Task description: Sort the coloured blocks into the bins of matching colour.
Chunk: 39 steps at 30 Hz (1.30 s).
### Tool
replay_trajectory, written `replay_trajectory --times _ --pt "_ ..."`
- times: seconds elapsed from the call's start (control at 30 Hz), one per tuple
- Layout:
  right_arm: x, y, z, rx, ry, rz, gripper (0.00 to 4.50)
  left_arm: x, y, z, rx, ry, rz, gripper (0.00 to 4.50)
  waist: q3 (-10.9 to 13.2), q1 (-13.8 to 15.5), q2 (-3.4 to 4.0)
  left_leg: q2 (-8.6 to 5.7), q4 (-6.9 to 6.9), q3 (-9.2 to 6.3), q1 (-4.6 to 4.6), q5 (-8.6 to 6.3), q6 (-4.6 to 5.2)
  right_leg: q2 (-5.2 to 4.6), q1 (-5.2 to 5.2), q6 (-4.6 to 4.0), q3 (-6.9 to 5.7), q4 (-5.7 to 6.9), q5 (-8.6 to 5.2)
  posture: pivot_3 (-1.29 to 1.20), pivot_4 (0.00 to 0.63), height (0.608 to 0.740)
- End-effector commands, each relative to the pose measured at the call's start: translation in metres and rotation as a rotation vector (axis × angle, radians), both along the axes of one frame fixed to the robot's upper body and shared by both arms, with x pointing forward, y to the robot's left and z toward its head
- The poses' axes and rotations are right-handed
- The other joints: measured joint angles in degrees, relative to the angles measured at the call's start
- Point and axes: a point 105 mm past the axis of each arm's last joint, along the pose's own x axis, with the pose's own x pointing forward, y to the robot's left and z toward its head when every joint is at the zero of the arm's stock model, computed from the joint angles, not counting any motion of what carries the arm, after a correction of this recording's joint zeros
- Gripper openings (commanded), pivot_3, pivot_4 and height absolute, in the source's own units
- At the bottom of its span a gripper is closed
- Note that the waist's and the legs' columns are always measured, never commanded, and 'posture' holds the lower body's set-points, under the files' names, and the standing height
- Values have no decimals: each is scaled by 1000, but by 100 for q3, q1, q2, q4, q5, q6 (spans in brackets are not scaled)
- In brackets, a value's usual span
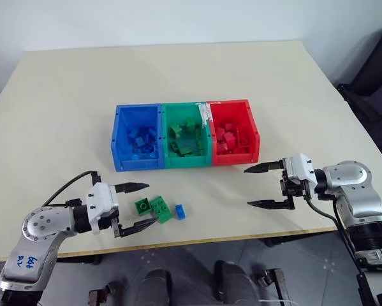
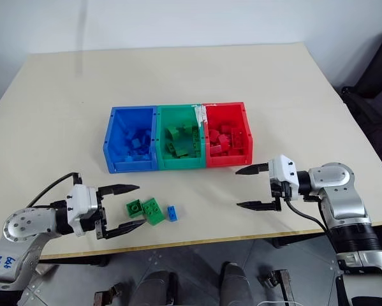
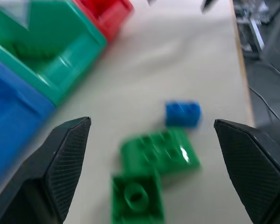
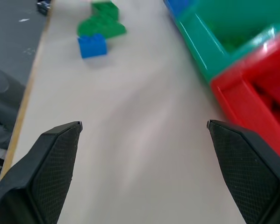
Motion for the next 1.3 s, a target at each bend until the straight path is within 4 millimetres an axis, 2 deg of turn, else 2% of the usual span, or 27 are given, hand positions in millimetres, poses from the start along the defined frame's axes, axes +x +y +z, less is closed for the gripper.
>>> replay_trajectory --times 0.03,0.17,0.23,0.33,0.57,0.67,0.9,0.93,0.97,1.1,1.2,1.3 --pt "-18 -8 15 6 -44 38 4471 -7 -25 8 16 -7 -55 4500 2 101 3 -1 0 0 0 -1 1 0 1 0 2 -3 0 0 150 740" --pt "-31 -18 14 -19 -30 21 4471 2 -54 0 60 48 -48 4500 1 218 3 -4 9 0 1 -2 3 0 11 4 4 -6 6 0 150 740" --pt "-33 -22 14 -32 -20 -11 4471 13 -68 -1 62 54 -7 4500 1 233 3 -5 14 0 3 -1 3 1 13 3 4 2 7 0 150 740" --pt "-35 -27 13 -47 -11 -46 4471 19 -83 -5 93 74 9 4500 0 213 2 -4 20 0 3 -1 3 2 13 4 4 7 7 0 150 740" --pt "-45 -22 13 -27 -4 -70 4471 27 -83 -23 229 111 64 4500 0 214 2 -1 18 2 5 -1 3 7 11 1 8 4 5 0 150 740" --pt "-47 -21 13 -25 0 -76 4500 27 -84 -23 229 116 60 3938 0 220 2 -1 21 1 5 -1 3 7 12 1 9 5 5 0 150 740" --pt "-48 -18 14 -13 -1 -78 4500 29 -86 -23 231 112 46 1695 0 222 2 -1 25 0 5 -1 3 7 13 1 10 6 6 0 150 740" --pt "-48 -18 14 -9 -1 -76 4500 29 -86 -23 222 110 41 1454 0 222 2 -1 25 0 5 -1 3 7 13 1 10 7 6 0 150 740" --pt "-49 -17 13 -7 -1 -75 4500 29 -87 -22 218 108 37 1458 0 224 2 -1 25 0 5 -1 3 7 13 1 10 7 6 0 150 740" --pt "-49 -14 11 16 -1 -79 4500 33 -88 -8 112 81 27 1458 0 226 2 -1 31 0 4 -1 3 7 14 1 9 9 6 0 150 740" --pt "-46 -11 15 71 -8 -106 4500 36 -89 20 -29 0 -22 1458 0 224 2 0 34 -1 3 -1 3 7 13 1 9 10 6 0 150 740" --pt "-43 -6 25 167 -22 -150 4500 41 -81 48 -154 -100 -33 1458 0 220 2 0 38 -1 3 -1 3 7 14 1 9 13 6 0 150 740"
